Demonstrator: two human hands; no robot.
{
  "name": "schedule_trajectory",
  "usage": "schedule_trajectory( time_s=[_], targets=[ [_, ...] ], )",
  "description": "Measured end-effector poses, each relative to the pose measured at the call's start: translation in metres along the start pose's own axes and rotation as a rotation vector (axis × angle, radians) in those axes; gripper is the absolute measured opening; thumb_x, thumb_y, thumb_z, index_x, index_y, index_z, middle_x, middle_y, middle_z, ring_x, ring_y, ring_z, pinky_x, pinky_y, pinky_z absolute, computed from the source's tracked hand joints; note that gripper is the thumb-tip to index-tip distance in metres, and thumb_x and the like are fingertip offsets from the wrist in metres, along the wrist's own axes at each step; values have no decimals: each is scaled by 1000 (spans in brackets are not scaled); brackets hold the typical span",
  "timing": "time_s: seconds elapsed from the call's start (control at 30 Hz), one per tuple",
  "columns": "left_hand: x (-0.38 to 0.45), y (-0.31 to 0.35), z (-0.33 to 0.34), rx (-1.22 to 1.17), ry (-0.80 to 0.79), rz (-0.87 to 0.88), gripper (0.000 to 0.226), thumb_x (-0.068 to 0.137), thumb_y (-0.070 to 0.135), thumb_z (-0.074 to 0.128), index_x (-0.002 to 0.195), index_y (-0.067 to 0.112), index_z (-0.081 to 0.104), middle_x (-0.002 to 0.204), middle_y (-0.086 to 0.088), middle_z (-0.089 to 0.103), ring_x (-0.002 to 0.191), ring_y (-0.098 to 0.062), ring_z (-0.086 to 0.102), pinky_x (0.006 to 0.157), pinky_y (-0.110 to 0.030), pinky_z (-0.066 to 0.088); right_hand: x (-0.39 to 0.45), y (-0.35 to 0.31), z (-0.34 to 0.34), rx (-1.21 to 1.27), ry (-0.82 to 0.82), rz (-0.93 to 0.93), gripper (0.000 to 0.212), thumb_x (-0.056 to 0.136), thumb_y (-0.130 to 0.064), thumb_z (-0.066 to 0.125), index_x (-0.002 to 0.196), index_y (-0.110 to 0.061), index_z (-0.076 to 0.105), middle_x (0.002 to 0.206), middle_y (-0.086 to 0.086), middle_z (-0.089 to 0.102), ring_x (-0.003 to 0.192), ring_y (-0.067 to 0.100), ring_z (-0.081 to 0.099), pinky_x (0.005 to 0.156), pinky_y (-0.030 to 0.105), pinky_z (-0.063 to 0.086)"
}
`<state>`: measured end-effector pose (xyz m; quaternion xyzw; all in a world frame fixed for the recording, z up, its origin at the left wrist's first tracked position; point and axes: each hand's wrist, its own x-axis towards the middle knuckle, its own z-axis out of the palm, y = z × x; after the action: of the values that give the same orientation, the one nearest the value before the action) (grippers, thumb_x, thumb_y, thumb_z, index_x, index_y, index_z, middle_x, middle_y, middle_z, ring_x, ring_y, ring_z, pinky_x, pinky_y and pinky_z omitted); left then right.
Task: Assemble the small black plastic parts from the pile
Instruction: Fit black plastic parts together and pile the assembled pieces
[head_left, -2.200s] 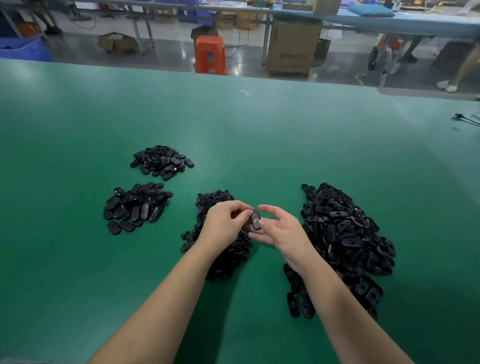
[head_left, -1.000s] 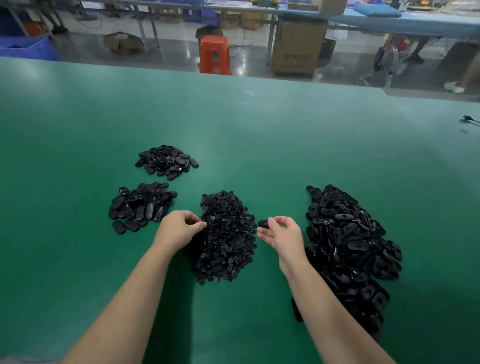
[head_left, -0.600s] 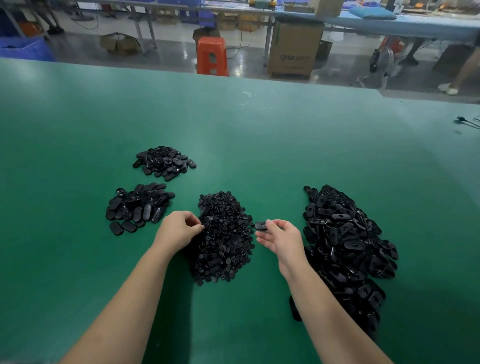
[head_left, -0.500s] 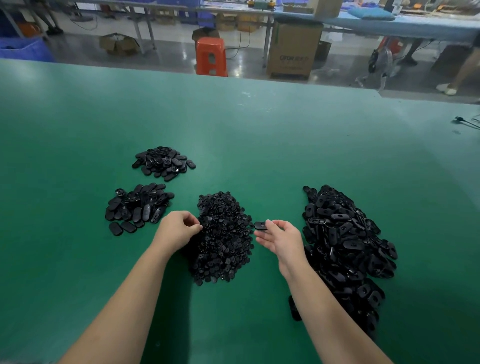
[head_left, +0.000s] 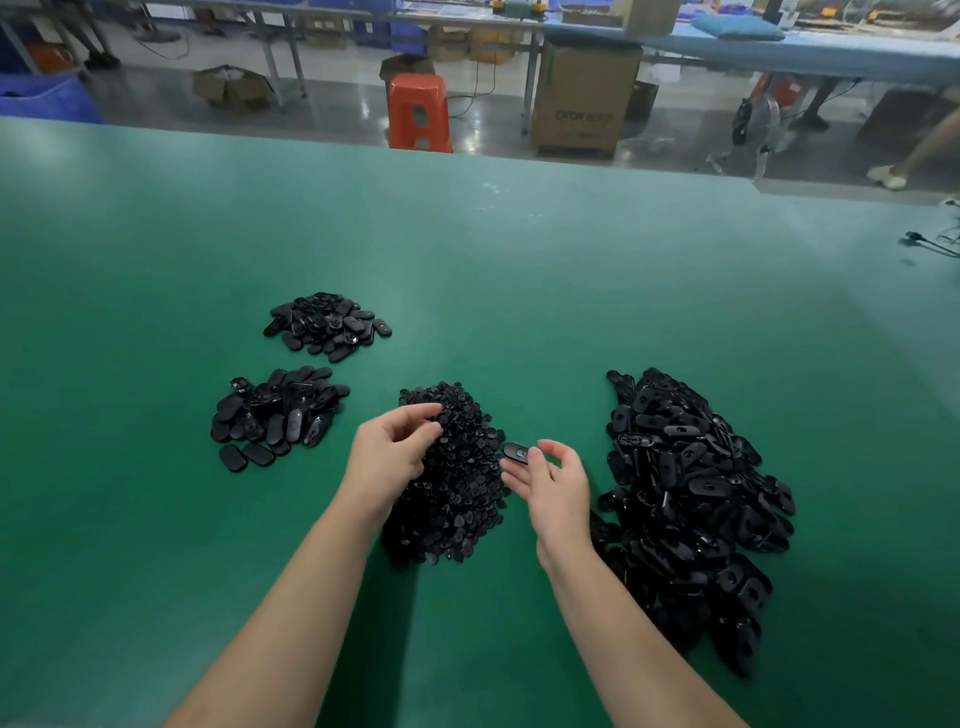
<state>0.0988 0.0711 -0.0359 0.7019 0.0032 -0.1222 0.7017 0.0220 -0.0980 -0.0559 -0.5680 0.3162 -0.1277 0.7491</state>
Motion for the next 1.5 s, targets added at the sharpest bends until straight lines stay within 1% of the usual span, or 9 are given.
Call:
schedule_trajectory(
  time_s=[0.13,0.27,0.33,0.47,0.63,0.77,0.93,1.23,1.5],
  targets=[
    [-5,3,10,-13,-36,8,19,92,8,70,94,24,80,60,9,61,48,-11,40,47,-22,39,-5,-4,4,14,-37,-51,16,106,-8,47,109,-18,60,108,11,72,91,17,76,77,25,60],
    [-10,10,21,-124,-46,-6,12,93,-1,66,95,7,74,87,-11,76,45,-12,42,41,-25,41,-11,-13,9,54,-81,-60,16,106,-7,46,107,-14,59,108,15,71,90,20,76,74,25,60],
    [-12,11,25,-157,-57,-17,11,94,-3,64,98,3,72,90,-14,77,43,-11,43,39,-24,42,-13,-17,11,65,-99,-67,13,105,-6,46,109,-11,58,107,18,71,89,22,76,73,25,61],
    [-14,11,27,-206,-55,-20,16,93,-3,65,96,7,77,83,-12,75,44,-11,42,42,-23,41,-17,-23,16,68,-114,-96,9,105,-7,48,110,-8,56,105,20,71,88,24,76,73,27,61],
    [-13,10,26,-114,-51,14,26,93,3,65,95,23,82,55,7,51,47,-9,37,48,-22,37,-20,-26,21,65,-127,-125,8,104,-7,50,107,-9,57,99,12,73,88,22,76,74,27,61],
    [-16,14,22,-69,-79,57,22,92,3,69,105,19,76,65,6,59,48,-9,42,47,-20,39,-21,-25,23,8,-140,-151,13,104,-6,49,107,-13,59,99,9,73,90,20,76,75,26,61],
    [-18,20,21,-31,-48,42,5,89,3,74,91,7,71,61,3,64,40,-12,43,42,-21,39,-23,-22,25,-80,-159,-224,21,105,-6,48,107,-22,60,102,7,73,92,18,75,81,30,61],
    [-19,28,26,36,1,29,7,89,5,73,87,11,75,59,4,64,39,-12,45,43,-21,41,-23,-21,27,-112,-179,-206,21,104,-5,48,105,-21,62,102,4,74,92,18,76,81,29,61],
    [-24,30,39,122,7,13,6,89,5,73,85,10,73,63,-8,69,38,-14,50,39,-21,42,-24,-21,25,-263,-154,-273,25,102,-10,52,103,-31,64,93,-5,78,89,7,74,90,39,60]
  ],
)
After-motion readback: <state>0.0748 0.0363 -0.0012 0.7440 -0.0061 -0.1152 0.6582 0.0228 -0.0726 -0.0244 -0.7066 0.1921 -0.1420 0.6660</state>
